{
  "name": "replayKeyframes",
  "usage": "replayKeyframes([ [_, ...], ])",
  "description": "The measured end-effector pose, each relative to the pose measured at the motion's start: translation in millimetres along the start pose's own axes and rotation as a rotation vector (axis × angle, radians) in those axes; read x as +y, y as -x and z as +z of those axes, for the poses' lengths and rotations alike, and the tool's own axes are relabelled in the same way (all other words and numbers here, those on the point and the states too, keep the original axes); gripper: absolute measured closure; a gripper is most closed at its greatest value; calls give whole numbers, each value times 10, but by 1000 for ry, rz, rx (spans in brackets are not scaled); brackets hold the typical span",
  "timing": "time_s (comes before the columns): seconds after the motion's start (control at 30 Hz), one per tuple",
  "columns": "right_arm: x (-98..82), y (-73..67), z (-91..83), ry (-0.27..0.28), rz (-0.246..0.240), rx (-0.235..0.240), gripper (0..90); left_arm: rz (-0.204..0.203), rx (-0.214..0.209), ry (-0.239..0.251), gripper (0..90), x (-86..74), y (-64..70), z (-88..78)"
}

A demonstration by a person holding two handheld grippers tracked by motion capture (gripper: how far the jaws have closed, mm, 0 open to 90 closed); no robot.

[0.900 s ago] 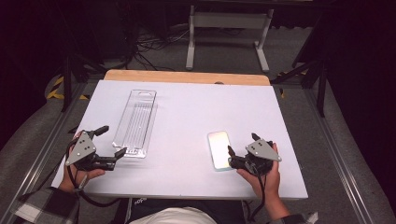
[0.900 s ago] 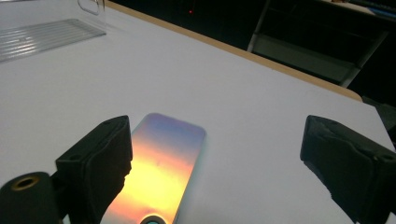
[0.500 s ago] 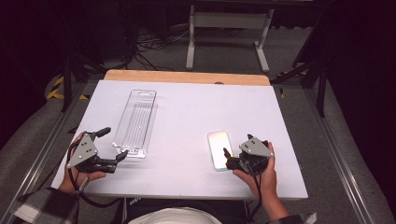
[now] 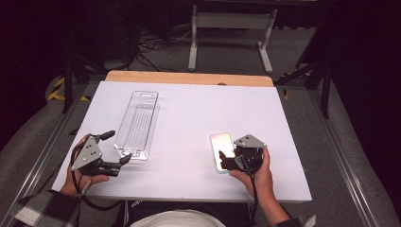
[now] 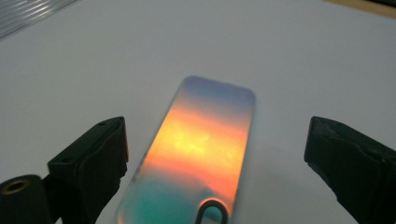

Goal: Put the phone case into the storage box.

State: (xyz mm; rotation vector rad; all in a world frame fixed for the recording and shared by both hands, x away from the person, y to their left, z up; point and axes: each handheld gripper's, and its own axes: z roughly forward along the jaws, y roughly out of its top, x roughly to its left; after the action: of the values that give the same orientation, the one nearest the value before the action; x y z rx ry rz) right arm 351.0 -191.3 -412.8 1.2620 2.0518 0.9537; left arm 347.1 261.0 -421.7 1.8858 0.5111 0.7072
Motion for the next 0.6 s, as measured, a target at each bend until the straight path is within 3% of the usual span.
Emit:
replayKeyframes([
  [0.17,-28,-152,112,-73,-12,5,73,-8,-10,2,72,-1,3,-2],
  [0.33,-108,-216,236,-139,-30,-3,59,-7,-11,-7,84,-1,11,7],
  [0.53,-137,-216,278,-160,-27,-13,56,-7,-14,-15,87,2,20,10],
  [0.6,-157,-200,296,-170,-33,13,52,-3,-19,-15,87,2,24,15],
])
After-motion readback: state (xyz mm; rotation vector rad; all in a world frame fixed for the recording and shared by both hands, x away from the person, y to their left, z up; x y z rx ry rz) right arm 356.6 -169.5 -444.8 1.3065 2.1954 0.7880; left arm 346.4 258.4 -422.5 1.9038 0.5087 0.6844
